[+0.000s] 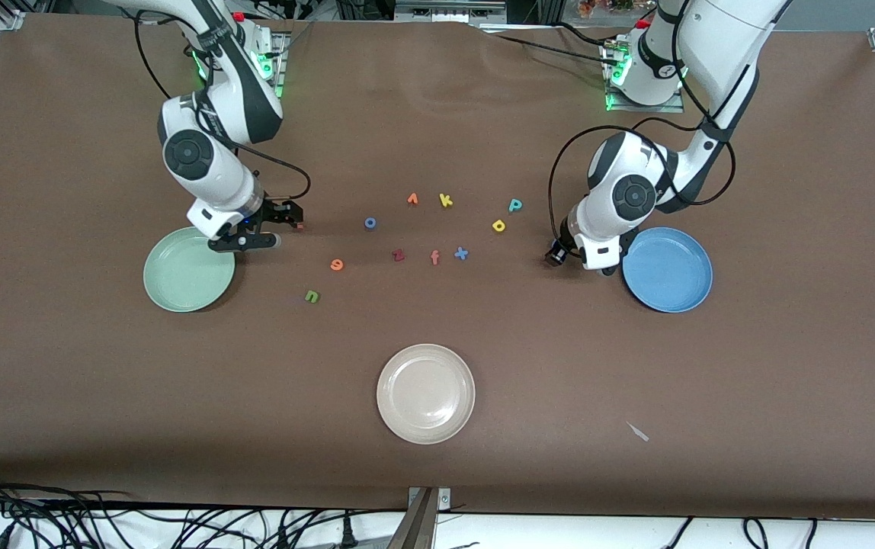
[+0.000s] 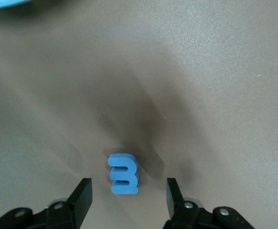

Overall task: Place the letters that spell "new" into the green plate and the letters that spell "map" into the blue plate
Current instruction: 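Grasp the blue m with the left gripper while the right gripper grasps the pink m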

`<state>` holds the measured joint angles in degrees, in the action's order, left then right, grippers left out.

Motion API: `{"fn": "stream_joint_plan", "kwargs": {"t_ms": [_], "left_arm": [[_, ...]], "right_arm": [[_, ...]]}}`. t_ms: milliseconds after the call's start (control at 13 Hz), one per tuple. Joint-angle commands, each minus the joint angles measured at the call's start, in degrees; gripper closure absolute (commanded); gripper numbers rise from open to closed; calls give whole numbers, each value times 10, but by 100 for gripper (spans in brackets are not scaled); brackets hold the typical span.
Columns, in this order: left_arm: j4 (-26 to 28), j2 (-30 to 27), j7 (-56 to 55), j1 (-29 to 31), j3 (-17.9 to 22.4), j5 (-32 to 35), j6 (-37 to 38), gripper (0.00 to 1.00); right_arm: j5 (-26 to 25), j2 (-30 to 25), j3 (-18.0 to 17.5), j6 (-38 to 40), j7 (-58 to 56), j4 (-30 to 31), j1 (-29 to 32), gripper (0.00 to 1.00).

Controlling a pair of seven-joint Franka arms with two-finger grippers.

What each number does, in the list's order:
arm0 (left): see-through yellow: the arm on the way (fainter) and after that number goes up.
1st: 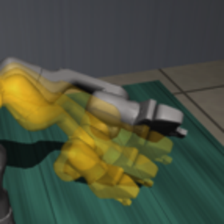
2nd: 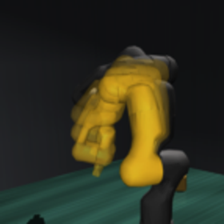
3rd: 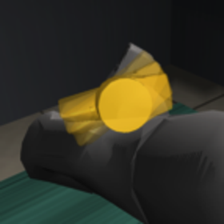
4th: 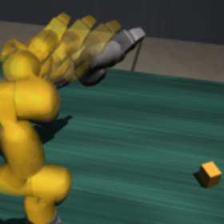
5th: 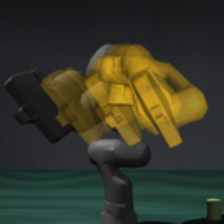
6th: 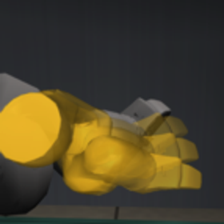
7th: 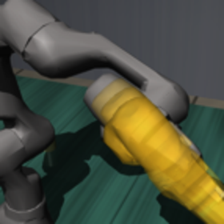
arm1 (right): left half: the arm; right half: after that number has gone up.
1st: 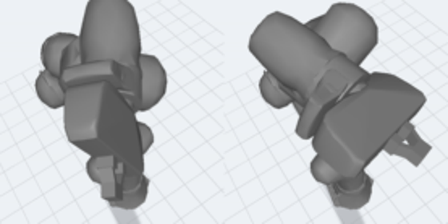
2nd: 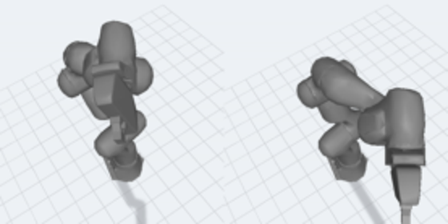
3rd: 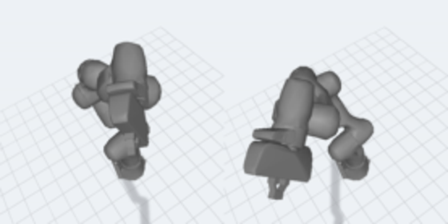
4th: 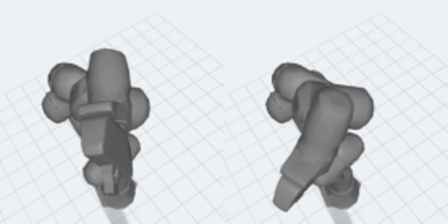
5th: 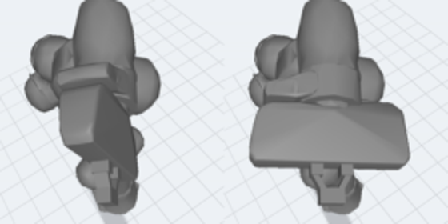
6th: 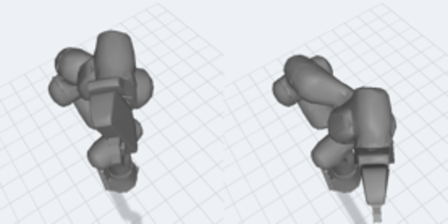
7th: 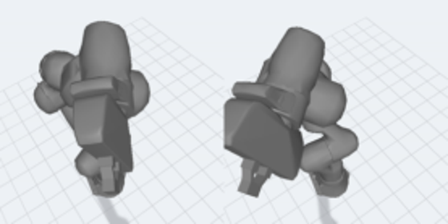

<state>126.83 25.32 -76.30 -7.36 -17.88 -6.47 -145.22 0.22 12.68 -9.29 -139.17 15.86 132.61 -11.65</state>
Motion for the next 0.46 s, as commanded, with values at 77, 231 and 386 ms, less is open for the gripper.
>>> {"fn": "stream_joint_plan", "kwargs": {"t_ms": [77,231,386], "left_arm": [[10,6,-19,-5,3,29,-16,33],[9,14,-20,-5,3,37,-16,34],[9,14,-20,-5,3,37,-16,42]], "right_arm": [[2,47,-16,-40,-1,-1,1,1],[2,61,-19,-39,-2,0,1,8],[2,71,-28,-40,-1,0,1,13]]}}
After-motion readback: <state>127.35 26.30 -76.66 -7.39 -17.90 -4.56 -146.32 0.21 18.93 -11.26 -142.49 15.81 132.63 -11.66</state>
